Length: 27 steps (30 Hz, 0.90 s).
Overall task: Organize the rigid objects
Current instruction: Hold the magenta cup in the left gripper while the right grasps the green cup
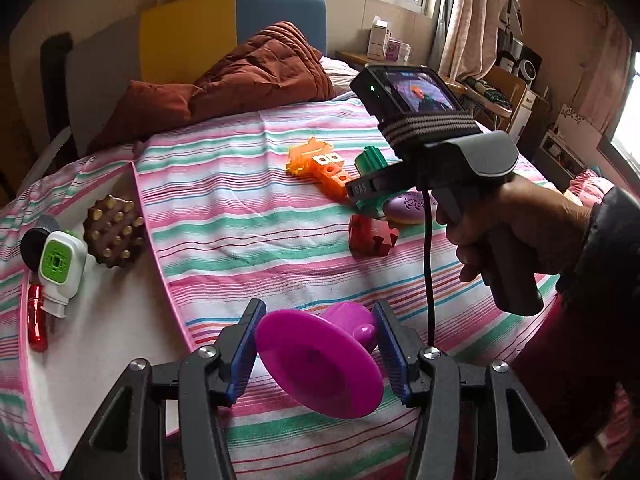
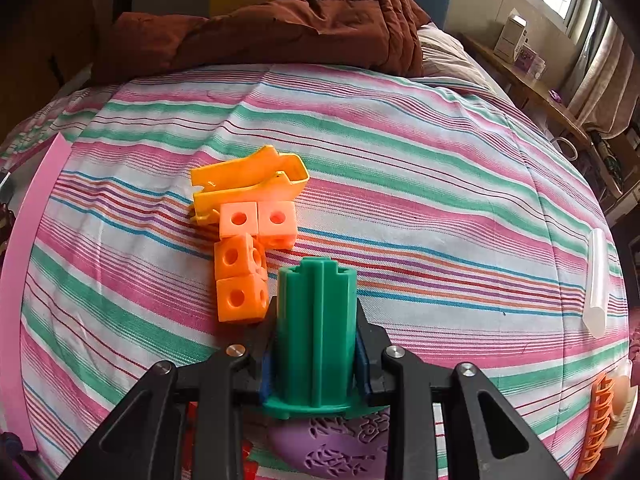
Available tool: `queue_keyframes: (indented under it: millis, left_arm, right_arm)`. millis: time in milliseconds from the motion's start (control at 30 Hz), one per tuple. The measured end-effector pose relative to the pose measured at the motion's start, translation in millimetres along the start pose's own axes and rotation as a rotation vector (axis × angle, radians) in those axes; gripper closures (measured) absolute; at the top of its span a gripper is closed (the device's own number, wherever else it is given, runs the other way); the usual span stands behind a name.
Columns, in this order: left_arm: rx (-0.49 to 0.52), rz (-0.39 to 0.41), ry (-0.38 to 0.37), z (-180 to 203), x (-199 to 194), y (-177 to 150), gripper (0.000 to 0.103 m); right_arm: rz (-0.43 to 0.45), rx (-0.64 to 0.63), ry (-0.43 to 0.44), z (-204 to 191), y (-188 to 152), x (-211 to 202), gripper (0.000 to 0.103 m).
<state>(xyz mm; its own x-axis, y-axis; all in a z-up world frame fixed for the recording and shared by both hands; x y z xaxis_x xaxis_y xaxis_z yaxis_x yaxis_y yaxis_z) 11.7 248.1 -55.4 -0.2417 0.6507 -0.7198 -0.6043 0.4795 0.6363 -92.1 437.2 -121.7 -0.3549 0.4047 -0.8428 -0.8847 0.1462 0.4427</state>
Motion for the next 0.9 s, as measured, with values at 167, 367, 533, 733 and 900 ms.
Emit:
queue_keyframes:
  millis: [167,367,533,733,900]
  left_arm:
    - [-0.008,0.021,0.001,0,-14,0,0.048]
    - [-0.038,0.027,0.008,-9,-22,-3,0.048]
    - [-0.055,0.031,0.013,-15,-27,-6,0.048]
    - [-0.093,0.062,0.014,-25,-43,-4,0.048]
    - [-0.138,0.084,0.033,-45,-60,-8,0.048]
  right_arm:
    - [0.009,-0.009,-0.010,-2,-1,-1,0.073]
    - [0.032,-0.036,-0.035,-6,-3,-4,0.073]
    - [0.036,-0.039,-0.042,-8,-5,-6,0.073]
    - [0.042,-0.048,-0.047,-8,-6,-7,0.073]
    - [0.049,-0.058,-0.057,-9,-8,-9,0.073]
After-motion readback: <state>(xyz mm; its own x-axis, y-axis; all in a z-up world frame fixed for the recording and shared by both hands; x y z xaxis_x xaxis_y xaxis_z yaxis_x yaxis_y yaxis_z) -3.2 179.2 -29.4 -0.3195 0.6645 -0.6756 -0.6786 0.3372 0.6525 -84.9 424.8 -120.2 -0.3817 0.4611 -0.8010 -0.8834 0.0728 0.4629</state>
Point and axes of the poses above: each gripper's, at about its wrist camera, not at the fingertips, and x roughly the way its jaws point, z to its right, y to its top, the point moved 2 cm from there along x, roughly the way its jaws point, and after that the axes turned 14 degrees about -y, right-handed, at the moved point
